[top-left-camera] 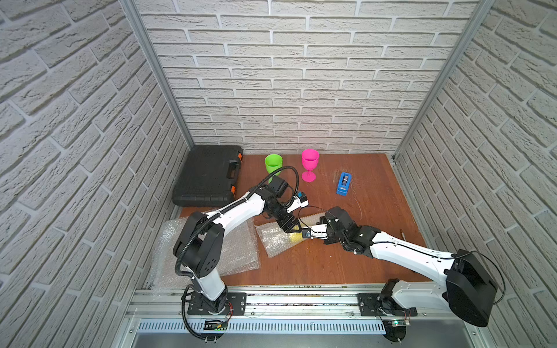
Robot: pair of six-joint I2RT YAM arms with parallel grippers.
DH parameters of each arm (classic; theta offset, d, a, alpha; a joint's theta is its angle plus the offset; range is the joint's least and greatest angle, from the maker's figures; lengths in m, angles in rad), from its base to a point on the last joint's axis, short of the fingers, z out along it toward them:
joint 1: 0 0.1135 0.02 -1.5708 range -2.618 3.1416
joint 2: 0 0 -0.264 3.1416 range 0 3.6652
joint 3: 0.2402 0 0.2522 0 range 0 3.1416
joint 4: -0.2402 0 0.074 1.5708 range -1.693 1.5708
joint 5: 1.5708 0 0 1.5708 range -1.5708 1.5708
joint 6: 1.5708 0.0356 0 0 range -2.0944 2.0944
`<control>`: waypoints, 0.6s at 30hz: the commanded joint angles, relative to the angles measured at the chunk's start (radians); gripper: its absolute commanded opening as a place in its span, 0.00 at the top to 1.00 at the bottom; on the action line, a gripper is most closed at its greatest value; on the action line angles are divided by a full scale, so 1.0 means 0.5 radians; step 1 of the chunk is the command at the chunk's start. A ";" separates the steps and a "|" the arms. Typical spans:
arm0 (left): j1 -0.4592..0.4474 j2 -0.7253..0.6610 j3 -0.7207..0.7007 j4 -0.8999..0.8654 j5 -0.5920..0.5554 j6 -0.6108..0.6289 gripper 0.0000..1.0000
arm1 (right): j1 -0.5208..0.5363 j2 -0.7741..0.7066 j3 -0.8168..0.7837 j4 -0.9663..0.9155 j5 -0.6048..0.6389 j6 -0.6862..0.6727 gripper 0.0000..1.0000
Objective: Wrap wine glasses in bubble wrap
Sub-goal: Adjust the bubble wrap at the center of the board.
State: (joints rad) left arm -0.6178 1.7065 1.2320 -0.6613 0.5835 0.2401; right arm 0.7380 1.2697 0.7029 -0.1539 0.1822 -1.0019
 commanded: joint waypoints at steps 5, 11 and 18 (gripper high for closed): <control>-0.021 0.034 0.065 -0.111 -0.066 0.085 0.50 | 0.012 0.000 0.042 0.043 -0.025 0.045 0.97; -0.021 0.038 0.069 -0.148 -0.071 0.121 0.75 | 0.013 0.007 0.052 0.020 -0.041 0.055 0.98; -0.020 0.024 0.073 -0.198 -0.123 0.153 0.86 | 0.011 -0.006 0.055 0.011 -0.077 0.101 0.91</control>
State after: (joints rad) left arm -0.6243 1.7298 1.2514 -0.7155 0.5461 0.2947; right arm 0.7399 1.2716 0.7029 -0.1696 0.1612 -0.9844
